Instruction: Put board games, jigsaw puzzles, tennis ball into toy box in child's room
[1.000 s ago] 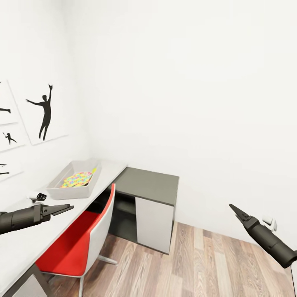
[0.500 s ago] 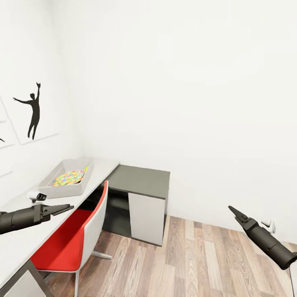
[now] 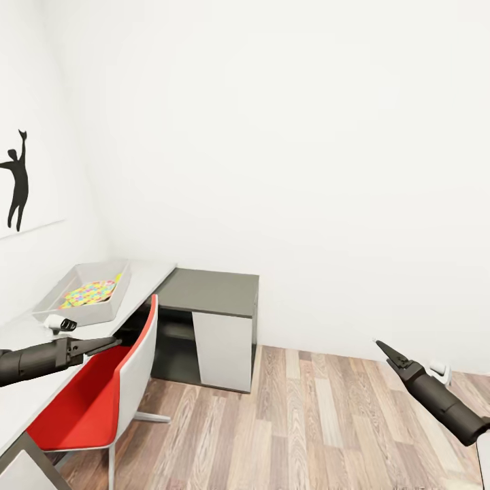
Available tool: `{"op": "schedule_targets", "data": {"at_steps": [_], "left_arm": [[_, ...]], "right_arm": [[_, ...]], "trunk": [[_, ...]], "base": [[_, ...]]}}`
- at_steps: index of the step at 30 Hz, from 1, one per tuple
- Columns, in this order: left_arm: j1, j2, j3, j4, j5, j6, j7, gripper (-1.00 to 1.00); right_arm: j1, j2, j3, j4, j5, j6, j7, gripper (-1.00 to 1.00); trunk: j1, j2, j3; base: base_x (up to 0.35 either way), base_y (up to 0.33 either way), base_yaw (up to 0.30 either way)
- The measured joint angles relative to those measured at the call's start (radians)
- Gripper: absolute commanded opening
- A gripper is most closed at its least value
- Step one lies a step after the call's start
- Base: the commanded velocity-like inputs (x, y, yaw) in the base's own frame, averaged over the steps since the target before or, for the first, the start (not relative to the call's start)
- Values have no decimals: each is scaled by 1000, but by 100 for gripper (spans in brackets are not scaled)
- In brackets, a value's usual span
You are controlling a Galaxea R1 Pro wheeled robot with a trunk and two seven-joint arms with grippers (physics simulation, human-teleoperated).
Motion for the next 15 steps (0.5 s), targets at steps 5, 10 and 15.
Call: {"op": "schedule_targets", "data": {"at_steps": [5,10,15], "left_arm": [[0,0,0,0,0,0,0,100],[0,-1,0,0,0,0,1,100],[0,-2,0,0,0,0,1,100]], "right_arm": [[0,0,0,2,1,-6,0,100],[0,0,22,4,2,-8,-1,100],[0,0,40,5,3,-24,-2,100]], "trunk": [[0,0,-4],[0,0,-5],[0,0,-5]], "base": [[-97,0,-247],[-84,0,-272],[-32,0,-276]]}}
